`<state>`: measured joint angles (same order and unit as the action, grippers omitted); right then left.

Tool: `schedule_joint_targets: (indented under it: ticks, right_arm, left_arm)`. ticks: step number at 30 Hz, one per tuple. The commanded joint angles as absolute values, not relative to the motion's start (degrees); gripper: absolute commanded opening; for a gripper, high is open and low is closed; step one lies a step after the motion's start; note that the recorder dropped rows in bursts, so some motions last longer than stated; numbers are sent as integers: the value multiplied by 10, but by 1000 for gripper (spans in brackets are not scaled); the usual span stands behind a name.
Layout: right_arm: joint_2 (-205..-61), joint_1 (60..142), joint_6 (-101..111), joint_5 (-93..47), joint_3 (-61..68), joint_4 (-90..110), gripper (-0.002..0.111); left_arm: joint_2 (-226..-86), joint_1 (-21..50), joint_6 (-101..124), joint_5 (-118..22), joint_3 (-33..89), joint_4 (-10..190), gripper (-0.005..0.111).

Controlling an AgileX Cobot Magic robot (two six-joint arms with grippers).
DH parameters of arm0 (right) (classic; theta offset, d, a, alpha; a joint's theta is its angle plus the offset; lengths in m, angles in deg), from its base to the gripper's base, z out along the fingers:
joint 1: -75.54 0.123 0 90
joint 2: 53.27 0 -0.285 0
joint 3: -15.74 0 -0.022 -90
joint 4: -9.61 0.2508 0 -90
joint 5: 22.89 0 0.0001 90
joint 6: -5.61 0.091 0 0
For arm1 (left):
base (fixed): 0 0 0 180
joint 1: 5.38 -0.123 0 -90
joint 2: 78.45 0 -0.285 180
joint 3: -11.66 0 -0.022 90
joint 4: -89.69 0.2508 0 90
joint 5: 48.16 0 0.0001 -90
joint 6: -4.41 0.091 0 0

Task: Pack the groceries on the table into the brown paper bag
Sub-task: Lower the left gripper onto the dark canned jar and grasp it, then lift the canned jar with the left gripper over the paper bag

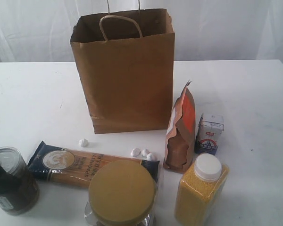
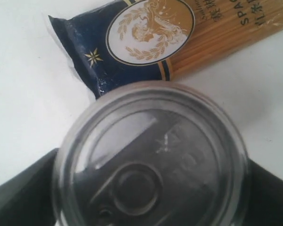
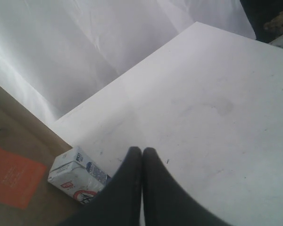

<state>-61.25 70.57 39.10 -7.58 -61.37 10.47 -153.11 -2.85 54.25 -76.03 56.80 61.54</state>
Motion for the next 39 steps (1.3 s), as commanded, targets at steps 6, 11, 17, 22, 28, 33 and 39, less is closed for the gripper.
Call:
schedule_joint_targets:
  ticks: [6,11,17,22,28,33,39]
  right_arm:
    - [-611,703,389,-84,-615,96,0]
    - [-611,703,389,-84,-615,96,0]
    - [-611,703,389,-84,-615,96,0]
    - [-611,703,389,-84,-615,96,0]
    - [-611,703,389,-82,-615,96,0]
    - [-611,703,389,-82,-615,96,0]
    - [-611,703,389,-82,-615,96,0]
  left_arm:
    - [-1530,-30,542,-760,560,566,11]
    - [-1529,-30,542,-771,525,559,0]
    - [-1529,-30,542,-836,461,559,0]
    - [-1529,-30,542,-927,425,559,0]
    - [-1529,-30,542,-993,401,559,0]
    - [-1529,-30,522,-989,401,543,0]
    - [-1529,-30,522,-987,401,522,0]
